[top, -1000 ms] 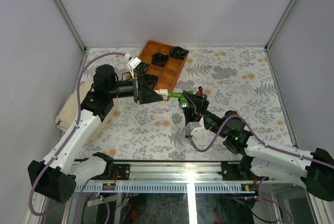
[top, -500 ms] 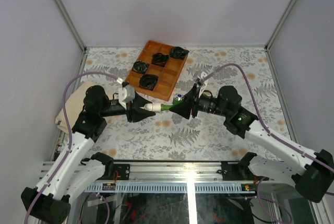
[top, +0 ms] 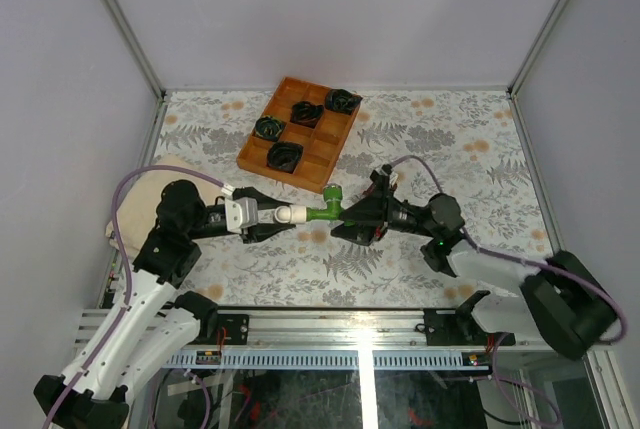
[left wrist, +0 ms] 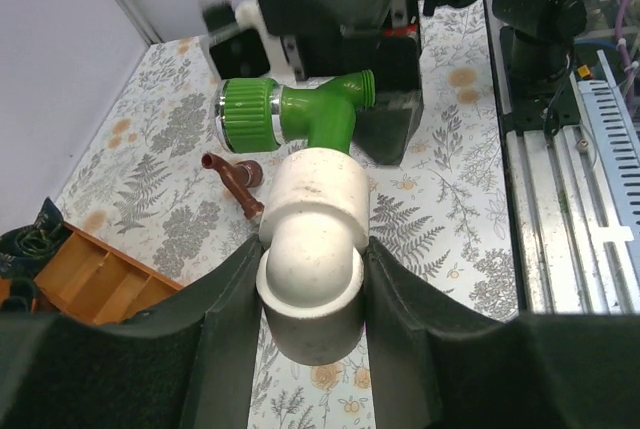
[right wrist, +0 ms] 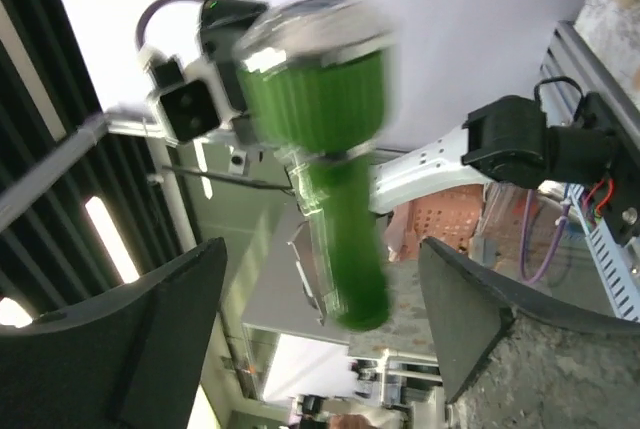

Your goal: Install the water faucets

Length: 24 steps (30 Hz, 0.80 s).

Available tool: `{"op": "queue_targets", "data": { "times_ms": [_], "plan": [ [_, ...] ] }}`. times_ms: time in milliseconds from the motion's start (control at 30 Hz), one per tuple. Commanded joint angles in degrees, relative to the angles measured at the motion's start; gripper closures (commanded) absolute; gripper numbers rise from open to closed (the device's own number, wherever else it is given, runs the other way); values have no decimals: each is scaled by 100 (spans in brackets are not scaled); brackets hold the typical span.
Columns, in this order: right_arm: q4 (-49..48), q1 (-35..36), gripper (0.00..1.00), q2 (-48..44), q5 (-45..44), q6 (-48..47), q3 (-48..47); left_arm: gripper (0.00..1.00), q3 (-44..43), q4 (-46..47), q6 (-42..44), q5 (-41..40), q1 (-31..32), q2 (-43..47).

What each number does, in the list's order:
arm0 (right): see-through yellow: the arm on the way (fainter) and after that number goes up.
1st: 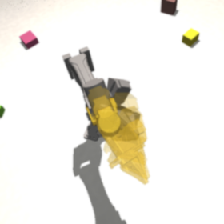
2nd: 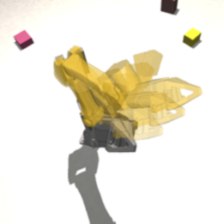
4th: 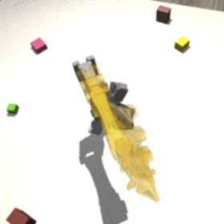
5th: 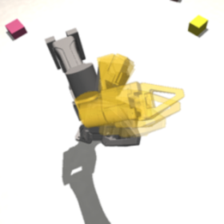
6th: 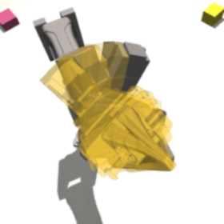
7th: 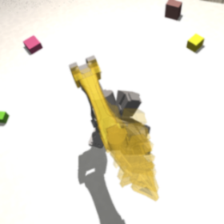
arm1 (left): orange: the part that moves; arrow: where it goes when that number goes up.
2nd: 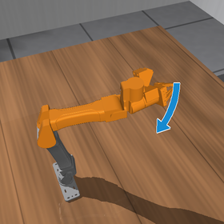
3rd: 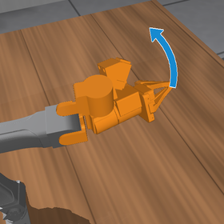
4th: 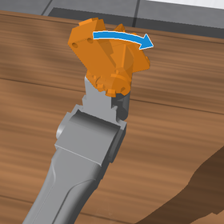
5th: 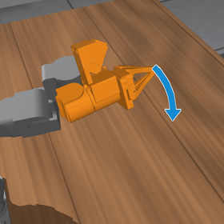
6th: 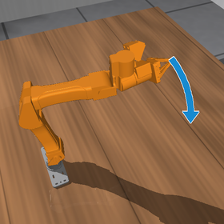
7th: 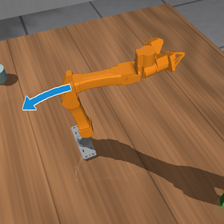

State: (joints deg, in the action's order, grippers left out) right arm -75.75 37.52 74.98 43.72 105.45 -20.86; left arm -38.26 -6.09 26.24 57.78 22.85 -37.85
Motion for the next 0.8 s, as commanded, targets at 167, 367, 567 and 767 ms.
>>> {"op": "queue_targets", "data": {
  "times_ms": [167, 367, 567, 767],
  "plan": [
    [6509, 88, 8, -3547, -2883, -6975, -1234, 100, -492, 1096, -2282, -452, 18, -122],
    [4643, 89, 0, -4928, -2646, -10552, 27, 100, -711, 1612, -3673, -295, 18, -384],
    [4021, 93, 1, -4166, -1651, -11517, -522, 100, -1091, 1317, -4610, 71, 17, -875],
    [2838, 165, 0, -3073, -1389, -10973, -725, 100, -1033, 1505, -4958, 290, 18, -1128]
  ]
}}
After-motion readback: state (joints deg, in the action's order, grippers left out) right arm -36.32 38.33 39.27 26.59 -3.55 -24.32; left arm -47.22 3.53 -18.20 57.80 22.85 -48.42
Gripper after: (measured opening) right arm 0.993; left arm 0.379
